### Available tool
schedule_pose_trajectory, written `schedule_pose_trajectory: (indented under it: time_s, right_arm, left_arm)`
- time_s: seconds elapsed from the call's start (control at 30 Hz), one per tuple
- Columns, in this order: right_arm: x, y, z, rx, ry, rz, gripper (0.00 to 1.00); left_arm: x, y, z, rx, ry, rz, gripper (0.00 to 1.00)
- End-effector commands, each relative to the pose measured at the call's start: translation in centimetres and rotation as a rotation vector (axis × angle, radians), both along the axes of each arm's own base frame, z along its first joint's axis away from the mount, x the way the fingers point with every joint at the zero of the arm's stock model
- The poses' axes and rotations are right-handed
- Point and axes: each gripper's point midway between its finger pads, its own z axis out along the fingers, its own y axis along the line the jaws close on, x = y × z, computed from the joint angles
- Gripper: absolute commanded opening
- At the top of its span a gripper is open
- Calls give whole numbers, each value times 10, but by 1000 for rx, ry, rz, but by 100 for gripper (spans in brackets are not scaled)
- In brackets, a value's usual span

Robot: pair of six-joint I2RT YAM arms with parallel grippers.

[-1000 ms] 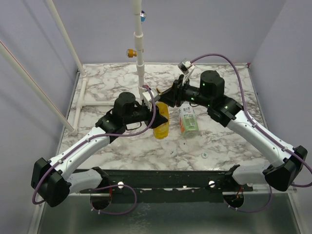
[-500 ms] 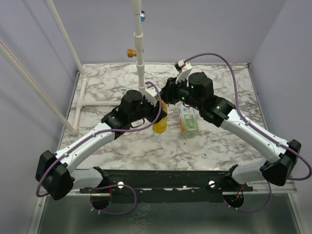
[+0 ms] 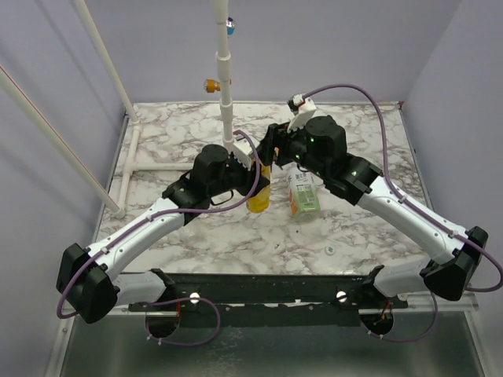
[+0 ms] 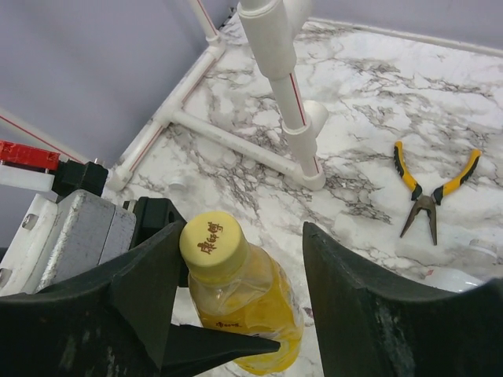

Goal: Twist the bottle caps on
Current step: Screw the bottle cap onto the plastic bottle.

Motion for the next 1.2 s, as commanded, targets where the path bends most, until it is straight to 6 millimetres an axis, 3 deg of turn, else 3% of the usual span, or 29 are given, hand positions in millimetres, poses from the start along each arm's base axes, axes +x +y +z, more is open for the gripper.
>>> schedule_pose_trajectory:
  time_s: [0.0,0.17,0.73,1.17]
  right_arm:
    - [-23,8,6,-6,15,81,67]
    - [-32,9,18,27,-12,122,70]
    - [-88,14,36,85,-91,416,76]
    - [-86,0,29,62,-75,368,85]
  left_arm:
    - [-5,-6,15,-35,-44,-42,0]
    - [-10,-6,13,-37,-34,-63,0]
    - [-34,-14,18,-71,-21,-198,0]
    - [-48,-11,28,-105,-47,-246,0]
